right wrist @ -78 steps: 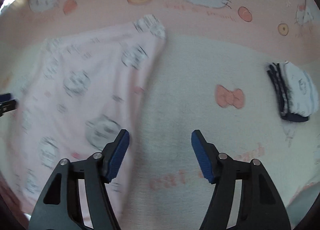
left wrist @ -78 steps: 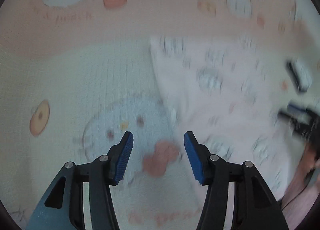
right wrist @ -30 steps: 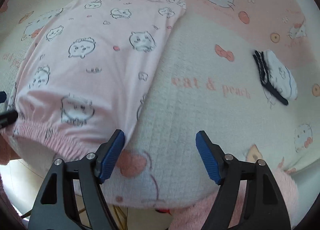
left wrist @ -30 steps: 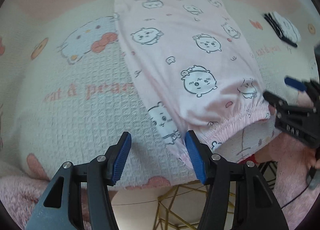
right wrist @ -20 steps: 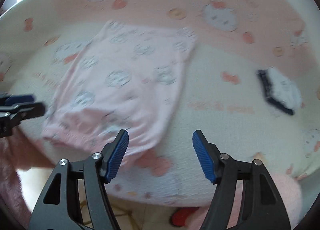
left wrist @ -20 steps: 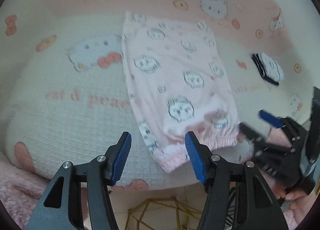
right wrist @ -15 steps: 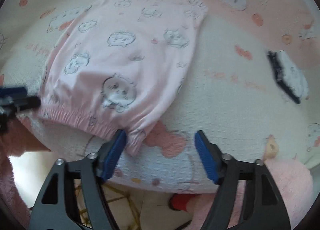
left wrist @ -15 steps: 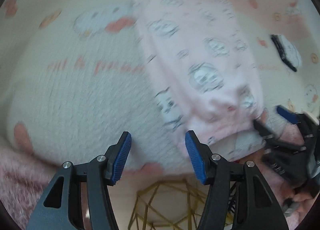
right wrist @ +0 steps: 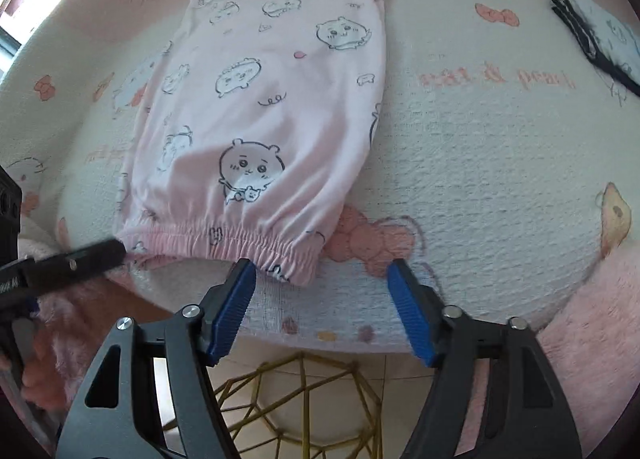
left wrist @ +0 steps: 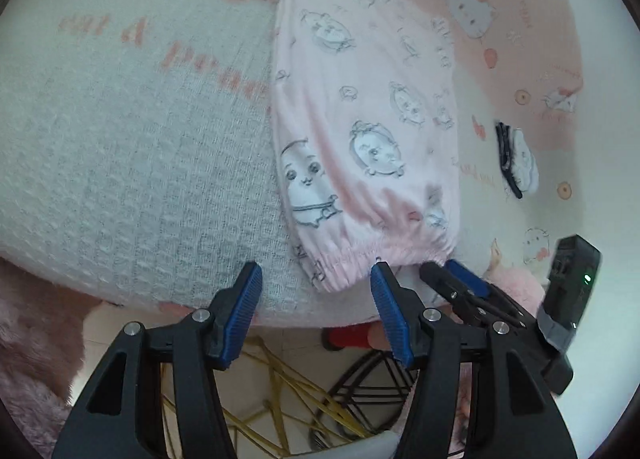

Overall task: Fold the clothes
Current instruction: 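Grasp the elastic cuffs with the left gripper while the right gripper grasps beside it, then lift the cuffs with both grippers and pull them taut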

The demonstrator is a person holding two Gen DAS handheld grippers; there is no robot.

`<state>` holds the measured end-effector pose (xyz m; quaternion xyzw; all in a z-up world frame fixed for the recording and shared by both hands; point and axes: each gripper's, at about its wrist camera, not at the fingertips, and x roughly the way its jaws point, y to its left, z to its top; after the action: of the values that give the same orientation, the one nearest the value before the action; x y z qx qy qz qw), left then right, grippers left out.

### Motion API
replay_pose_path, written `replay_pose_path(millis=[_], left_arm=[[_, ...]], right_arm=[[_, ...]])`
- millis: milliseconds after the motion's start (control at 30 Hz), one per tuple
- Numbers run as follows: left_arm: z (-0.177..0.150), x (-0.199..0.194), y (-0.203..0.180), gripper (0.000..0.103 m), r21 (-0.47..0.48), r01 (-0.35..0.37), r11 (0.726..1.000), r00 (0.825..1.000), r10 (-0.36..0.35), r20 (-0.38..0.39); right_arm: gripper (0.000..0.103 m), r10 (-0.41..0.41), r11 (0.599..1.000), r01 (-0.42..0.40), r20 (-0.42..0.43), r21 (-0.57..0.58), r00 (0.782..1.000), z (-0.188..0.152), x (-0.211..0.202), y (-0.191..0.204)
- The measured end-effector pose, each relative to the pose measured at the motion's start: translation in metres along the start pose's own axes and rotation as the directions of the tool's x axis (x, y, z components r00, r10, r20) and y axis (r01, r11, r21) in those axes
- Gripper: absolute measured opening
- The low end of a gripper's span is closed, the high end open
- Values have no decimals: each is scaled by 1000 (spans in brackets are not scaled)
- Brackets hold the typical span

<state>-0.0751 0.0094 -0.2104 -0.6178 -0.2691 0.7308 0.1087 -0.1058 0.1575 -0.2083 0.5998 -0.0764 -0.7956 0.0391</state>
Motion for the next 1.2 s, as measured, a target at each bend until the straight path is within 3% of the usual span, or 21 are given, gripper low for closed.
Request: replay_pose_path(millis=[133,167,200,267,300,333,367,433,500,600,733,800,867,967,1200], left_arm=[[1,7,-4,59,4,-18,1000,1000,18,-20],[1,6,-3,59,-3,-16,1000,1000,16,-22],[1,5,-1,59,-15,-8,1000,1000,8,-22],[0,2,2,57,-32,10,999,1000,-11,-16],[-1,0,2,51,-25,12,1000,1000,-12,-10],[-2,-2,2,27,-17,14,1000,1000,-14,-3],[-3,-4,0,21,-4,17,1000,1000,-17,-1],[-4,-4,-5,21,30,-4,1000,1000,4,5],[-5,-3,-5,21,26,-4,1000,1000,4,-2],[-2,-3,11,21,-72,80,994,997,-81,-19],[0,-11,26,22,-163,181,970,983,-181,13],[0,-18,28,27,-173,222,959,975,-218,41],[1,-24,29,46,-181,254,950,967,-246,66],[3,-25,32,47,-193,243,951,970,-232,75],[7,8,22,47,-219,245,944,968,-252,-2]], right_arm=[[69,-120,989,123,40,-86,992,-8,5,15],[66,-124,986,128,41,-108,991,-10,4,17],[56,-105,988,109,38,-112,994,-10,3,17],[45,-42,994,45,26,-104,999,-11,0,14],[42,1,995,1,17,-96,1000,-11,-1,11],[42,37,995,-36,11,-88,999,-11,-1,9],[42,59,995,-58,9,-77,998,-11,-1,7],[42,101,994,-100,6,-52,995,-10,-2,2],[33,132,991,-132,5,-8,991,-10,-8,-2],[28,202,977,-201,-5,70,979,-7,-9,-17],[28,290,946,-286,-2,153,957,-11,-17,-22],[28,321,932,-319,11,171,947,-12,-20,-26],[30,327,929,-327,29,174,945,-14,-24,-28],[37,274,940,-281,65,195,960,-14,-28,-35],[42,367,906,-366,38,213,929,-17,-25,-37]])
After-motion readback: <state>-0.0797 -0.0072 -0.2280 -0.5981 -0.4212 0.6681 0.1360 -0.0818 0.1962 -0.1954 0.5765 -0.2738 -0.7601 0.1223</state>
